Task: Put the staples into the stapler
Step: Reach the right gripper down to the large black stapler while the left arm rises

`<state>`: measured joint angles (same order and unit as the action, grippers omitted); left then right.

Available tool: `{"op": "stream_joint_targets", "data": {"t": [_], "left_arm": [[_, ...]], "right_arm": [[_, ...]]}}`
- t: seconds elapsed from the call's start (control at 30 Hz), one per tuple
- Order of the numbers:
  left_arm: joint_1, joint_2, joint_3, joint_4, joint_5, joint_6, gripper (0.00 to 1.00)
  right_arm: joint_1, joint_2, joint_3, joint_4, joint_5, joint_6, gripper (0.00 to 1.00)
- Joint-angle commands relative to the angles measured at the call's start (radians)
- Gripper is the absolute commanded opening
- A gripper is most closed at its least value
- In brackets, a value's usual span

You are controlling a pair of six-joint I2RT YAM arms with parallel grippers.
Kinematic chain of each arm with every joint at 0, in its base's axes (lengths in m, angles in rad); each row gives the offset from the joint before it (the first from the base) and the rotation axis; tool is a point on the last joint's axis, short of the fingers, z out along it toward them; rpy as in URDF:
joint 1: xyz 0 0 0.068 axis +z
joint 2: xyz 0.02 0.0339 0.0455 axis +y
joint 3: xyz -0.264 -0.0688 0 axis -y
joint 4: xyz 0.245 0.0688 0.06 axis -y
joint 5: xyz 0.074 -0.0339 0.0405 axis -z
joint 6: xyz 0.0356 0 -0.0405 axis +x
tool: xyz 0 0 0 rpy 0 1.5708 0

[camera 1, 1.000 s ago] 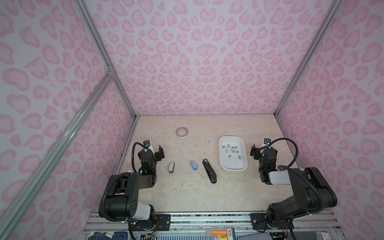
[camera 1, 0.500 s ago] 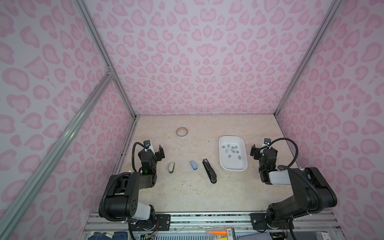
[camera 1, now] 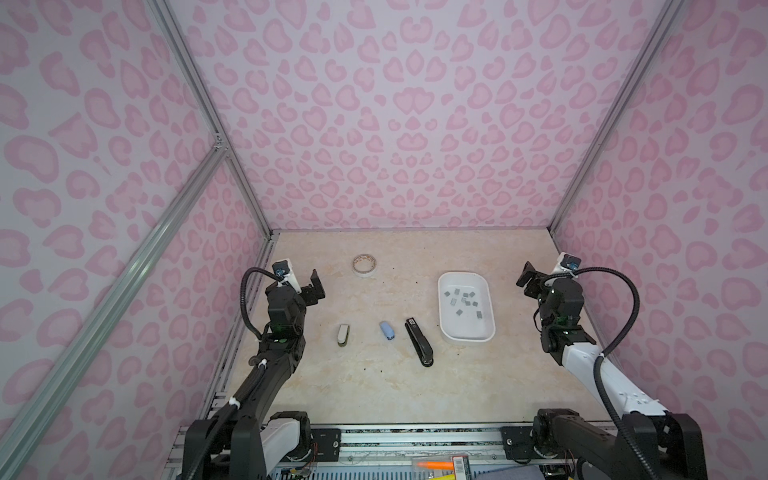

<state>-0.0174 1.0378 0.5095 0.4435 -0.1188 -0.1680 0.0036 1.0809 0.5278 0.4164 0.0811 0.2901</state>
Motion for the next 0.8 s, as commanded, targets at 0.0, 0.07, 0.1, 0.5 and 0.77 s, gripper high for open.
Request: {"op": "stream_joint_targets", "data": {"t": [0.0, 0.07, 0.1, 0.5, 0.77], "left_arm": [[-0.001, -0.115, 0.040, -0.149, 0.160, -0.123, 0.97], [-0.002, -0.182, 0.066, -0.213, 0.210, -0.261, 0.97], [-0.003, -0.207, 0.078, -0.239, 0.222, -0.334, 0.97], [-0.002, -0.499, 0.020, -0.556, 0.462, -0.386, 0.97], [-0.002, -0.761, -0.063, -0.633, 0.453, -0.356, 0.97]], "right_arm": [[0.020, -0.037, -0.034, -0.003, -0.361, 0.092, 1.00], [0.136, -0.067, 0.042, -0.143, -0.331, 0.055, 1.00], [0.236, -0.101, 0.070, -0.217, -0.235, 0.031, 1.00], [1.255, -0.291, -0.143, -0.161, 0.313, -0.031, 0.78], [1.498, -0.179, -0.209, -0.154, 0.519, -0.019, 0.72]]}}
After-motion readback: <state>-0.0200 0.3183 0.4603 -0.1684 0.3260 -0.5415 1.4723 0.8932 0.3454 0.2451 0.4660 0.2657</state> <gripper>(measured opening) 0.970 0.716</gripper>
